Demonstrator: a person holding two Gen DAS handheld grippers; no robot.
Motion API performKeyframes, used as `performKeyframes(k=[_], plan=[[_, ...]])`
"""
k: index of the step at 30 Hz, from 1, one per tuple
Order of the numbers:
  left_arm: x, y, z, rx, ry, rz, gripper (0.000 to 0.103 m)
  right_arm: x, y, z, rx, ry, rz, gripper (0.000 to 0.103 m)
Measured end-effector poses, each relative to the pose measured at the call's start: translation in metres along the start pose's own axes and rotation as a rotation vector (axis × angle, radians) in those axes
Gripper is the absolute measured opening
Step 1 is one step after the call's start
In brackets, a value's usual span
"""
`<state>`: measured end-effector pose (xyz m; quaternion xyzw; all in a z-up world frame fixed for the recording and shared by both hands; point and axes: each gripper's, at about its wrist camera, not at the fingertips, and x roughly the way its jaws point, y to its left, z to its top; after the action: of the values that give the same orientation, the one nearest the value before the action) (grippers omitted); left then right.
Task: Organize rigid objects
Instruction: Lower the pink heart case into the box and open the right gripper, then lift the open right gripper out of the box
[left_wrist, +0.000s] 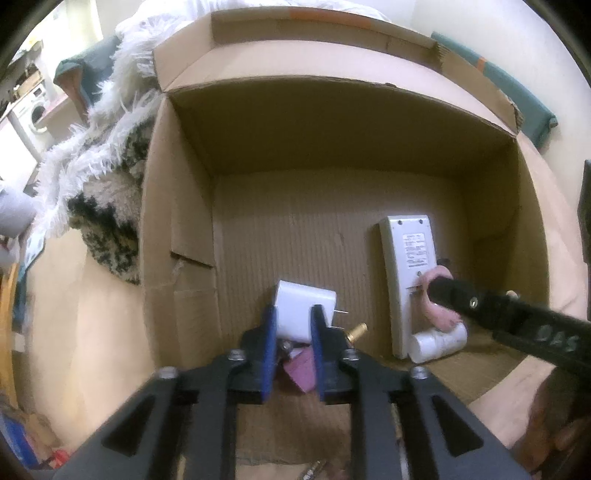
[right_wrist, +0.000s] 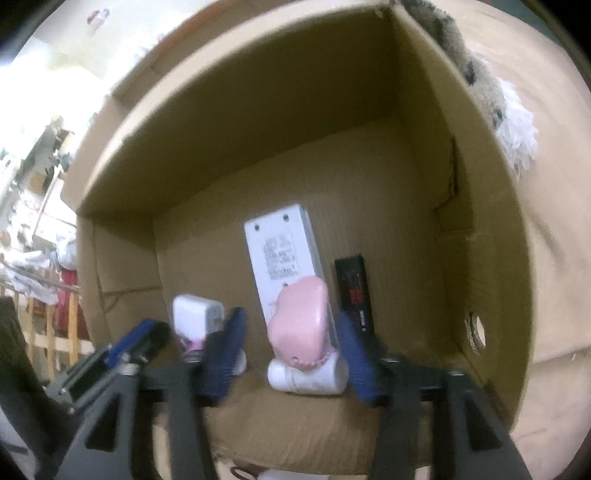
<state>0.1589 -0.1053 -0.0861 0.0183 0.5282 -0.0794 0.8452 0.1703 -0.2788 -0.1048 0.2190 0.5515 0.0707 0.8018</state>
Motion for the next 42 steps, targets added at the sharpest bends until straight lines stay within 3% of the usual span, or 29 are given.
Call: performKeyframes(k=[3, 4, 5, 7, 10, 15, 20, 27, 42], plan=[[-0.007, -0.003, 0.002, -0.011, -0.008, -0.03, 0.032, -0.01, 0.001, 0.003, 0.007, -0.04, 0.04, 0.082], [-0.01, -0.004, 0.002, -0.008, -0.016, -0.03, 0.041, -0.013, 0.001, 0.003, 0.007, -0.048, 0.047, 0.088], [-0.013, -0.005, 0.003, -0.003, -0.026, -0.022, 0.057, -0.015, 0.0, 0.004, 0.012, -0.056, 0.056, 0.092], [-0.022, -0.008, 0.003, 0.013, -0.072, 0.024, 0.069, -0.019, -0.003, 0.004, 0.023, -0.066, 0.083, 0.099], [-0.029, -0.01, 0.004, 0.03, -0.112, 0.036, 0.07, -0.019, -0.004, 0.003, 0.016, -0.059, 0.091, 0.102], [-0.035, -0.009, 0.007, 0.031, -0.096, 0.066, 0.07, -0.016, 0.001, 0.006, 0.014, -0.058, 0.113, 0.103], [-0.047, -0.004, 0.006, 0.011, -0.119, 0.093, 0.07, -0.031, 0.002, 0.0, -0.005, -0.115, 0.111, 0.103], [-0.063, 0.008, -0.017, -0.008, -0.123, 0.126, 0.07, -0.052, -0.007, -0.014, 0.031, -0.138, 0.127, 0.103], [-0.086, 0.035, -0.06, -0.082, -0.102, 0.14, 0.07, -0.071, 0.004, -0.063, -0.058, -0.122, 0.057, 0.103]])
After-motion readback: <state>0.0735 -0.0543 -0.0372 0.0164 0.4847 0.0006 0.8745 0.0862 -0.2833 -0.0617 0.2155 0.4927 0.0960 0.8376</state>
